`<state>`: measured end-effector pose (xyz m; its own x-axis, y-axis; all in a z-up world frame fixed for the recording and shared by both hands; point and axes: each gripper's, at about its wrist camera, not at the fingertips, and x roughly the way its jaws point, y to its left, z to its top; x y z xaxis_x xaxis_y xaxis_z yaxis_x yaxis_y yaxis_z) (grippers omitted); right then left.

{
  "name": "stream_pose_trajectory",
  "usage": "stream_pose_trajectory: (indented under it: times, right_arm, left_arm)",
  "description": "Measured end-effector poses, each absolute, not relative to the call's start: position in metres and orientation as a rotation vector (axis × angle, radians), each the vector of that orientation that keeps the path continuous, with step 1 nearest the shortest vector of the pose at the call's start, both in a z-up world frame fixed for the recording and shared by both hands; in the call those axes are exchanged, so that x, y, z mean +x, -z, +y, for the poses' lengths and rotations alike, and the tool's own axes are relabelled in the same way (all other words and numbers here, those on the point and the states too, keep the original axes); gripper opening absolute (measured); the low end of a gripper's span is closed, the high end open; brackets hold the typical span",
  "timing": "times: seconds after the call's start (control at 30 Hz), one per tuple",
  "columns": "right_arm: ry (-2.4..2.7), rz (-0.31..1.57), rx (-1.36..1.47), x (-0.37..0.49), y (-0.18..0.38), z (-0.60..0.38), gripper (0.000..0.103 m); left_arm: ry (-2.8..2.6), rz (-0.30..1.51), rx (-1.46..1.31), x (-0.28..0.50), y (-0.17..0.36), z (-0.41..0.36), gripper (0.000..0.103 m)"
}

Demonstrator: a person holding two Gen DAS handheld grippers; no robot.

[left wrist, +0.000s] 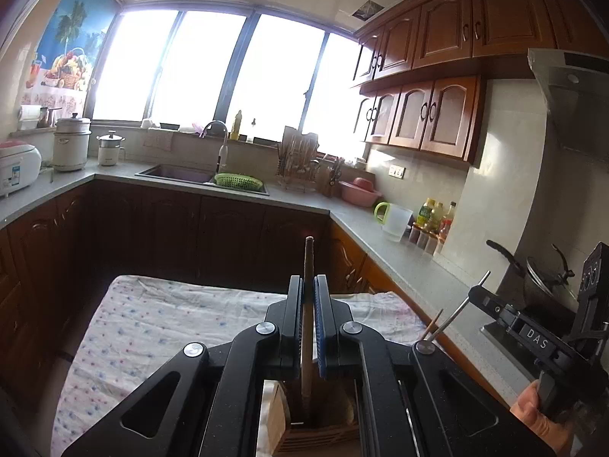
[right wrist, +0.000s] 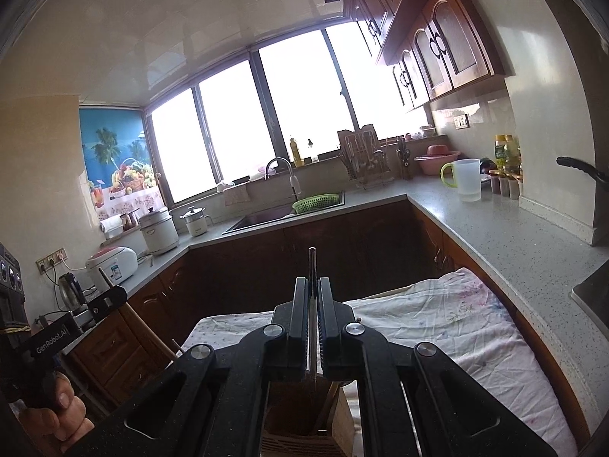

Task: Organize utensils
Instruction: 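Lift the wooden chopstick with the left tool while the right tool carries the steel chopstick into the holder, then open the left tool over the holder while the right tool releases its steel chopstick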

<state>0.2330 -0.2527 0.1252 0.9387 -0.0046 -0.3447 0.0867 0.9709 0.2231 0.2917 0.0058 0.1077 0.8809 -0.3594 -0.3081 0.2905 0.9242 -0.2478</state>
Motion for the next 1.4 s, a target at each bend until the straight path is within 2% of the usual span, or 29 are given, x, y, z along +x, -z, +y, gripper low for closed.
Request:
stream_pose_trajectory:
  times: [0.3, 0.83, 0.9, 0.97, 1.0, 1.03, 1.07, 1.1, 1.17, 1.2, 1.27, 1.33, 1.4]
  right_arm:
    - [0.042, 0.44, 0.243, 0.25, -0.08, -0.253, 0.004]
    - [0.051, 0.498, 0.273, 0.258, -0.065, -0.259, 0.005]
    - [0.048, 0.494, 0.285, 0.258, -0.065, -0.261, 0.01]
    - [0.049, 0.481, 0.3, 0.255, -0.067, -0.262, 0.011]
    - [0.049, 0.472, 0.309, 0.253, -0.068, -0.264, 0.014]
    - [0.048, 0.458, 0.32, 0.249, -0.07, -0.266, 0.023]
    - [0.046, 0.442, 0.331, 0.246, -0.073, -0.268, 0.04]
    - [0.046, 0.425, 0.339, 0.242, -0.076, -0.27, 0.047]
    - [0.046, 0.39, 0.351, 0.233, -0.084, -0.273, 0.059]
    - [0.041, 0.376, 0.36, 0.228, -0.087, -0.274, 0.064]
    - [0.033, 0.347, 0.376, 0.219, -0.093, -0.276, 0.093]
    - [0.036, 0.316, 0.37, 0.207, -0.097, -0.274, 0.098]
    - [0.032, 0.314, 0.357, 0.197, -0.098, -0.271, 0.099]
  left_arm:
    - [0.314, 0.474, -0.195, 0.335, -0.062, -0.007, 0.004]
    - [0.339, 0.472, -0.185, 0.331, -0.061, -0.002, 0.005]
    - [0.353, 0.482, -0.196, 0.33, -0.062, 0.001, 0.009]
    - [0.349, 0.471, -0.205, 0.325, -0.066, 0.004, 0.023]
    - [0.343, 0.459, -0.211, 0.321, -0.068, 0.007, 0.027]
    - [0.341, 0.447, -0.217, 0.318, -0.07, 0.009, 0.038]
    - [0.339, 0.436, -0.223, 0.313, -0.073, 0.012, 0.045]
    - [0.336, 0.425, -0.228, 0.309, -0.075, 0.014, 0.048]
    - [0.324, 0.411, -0.242, 0.3, -0.076, 0.02, 0.061]
    - [0.317, 0.404, -0.25, 0.294, -0.076, 0.023, 0.064]
    - [0.298, 0.393, -0.261, 0.282, -0.074, 0.029, 0.074]
    - [0.274, 0.39, -0.269, 0.269, -0.069, 0.035, 0.082]
    - [0.258, 0.394, -0.277, 0.254, -0.063, 0.039, 0.083]
